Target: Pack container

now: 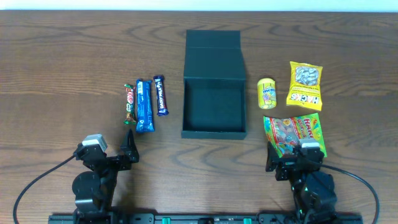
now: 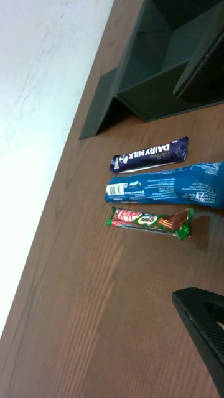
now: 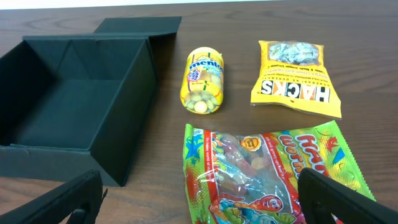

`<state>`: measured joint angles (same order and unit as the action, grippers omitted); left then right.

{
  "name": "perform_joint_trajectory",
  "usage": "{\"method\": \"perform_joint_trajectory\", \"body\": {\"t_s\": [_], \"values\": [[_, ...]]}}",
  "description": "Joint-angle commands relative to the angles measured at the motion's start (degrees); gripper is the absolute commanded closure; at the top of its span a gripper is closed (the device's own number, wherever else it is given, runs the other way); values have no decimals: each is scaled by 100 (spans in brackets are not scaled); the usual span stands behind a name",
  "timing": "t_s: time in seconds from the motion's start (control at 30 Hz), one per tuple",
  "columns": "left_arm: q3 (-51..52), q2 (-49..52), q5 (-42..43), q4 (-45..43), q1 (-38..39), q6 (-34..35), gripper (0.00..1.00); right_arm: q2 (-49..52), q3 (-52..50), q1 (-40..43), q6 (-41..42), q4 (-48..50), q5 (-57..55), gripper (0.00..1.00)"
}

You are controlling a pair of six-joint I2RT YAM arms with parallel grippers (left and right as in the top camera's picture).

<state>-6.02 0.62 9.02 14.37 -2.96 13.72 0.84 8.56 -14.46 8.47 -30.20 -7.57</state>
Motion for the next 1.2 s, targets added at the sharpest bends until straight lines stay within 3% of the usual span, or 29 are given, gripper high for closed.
{"method": "perform_joint_trajectory", "body": {"t_s": [0.0,1.03,1.17], "values": [[146,-31,-2,35,-35,-22,5,-52,-33,17,-85,-2,-79,1],[146,-31,-4,35,-35,-22,5,-52,-33,17,-68,144,-258,1],[146,-31,-2,35,-35,-22,5,-52,-33,17,879,251,1034,1]]}}
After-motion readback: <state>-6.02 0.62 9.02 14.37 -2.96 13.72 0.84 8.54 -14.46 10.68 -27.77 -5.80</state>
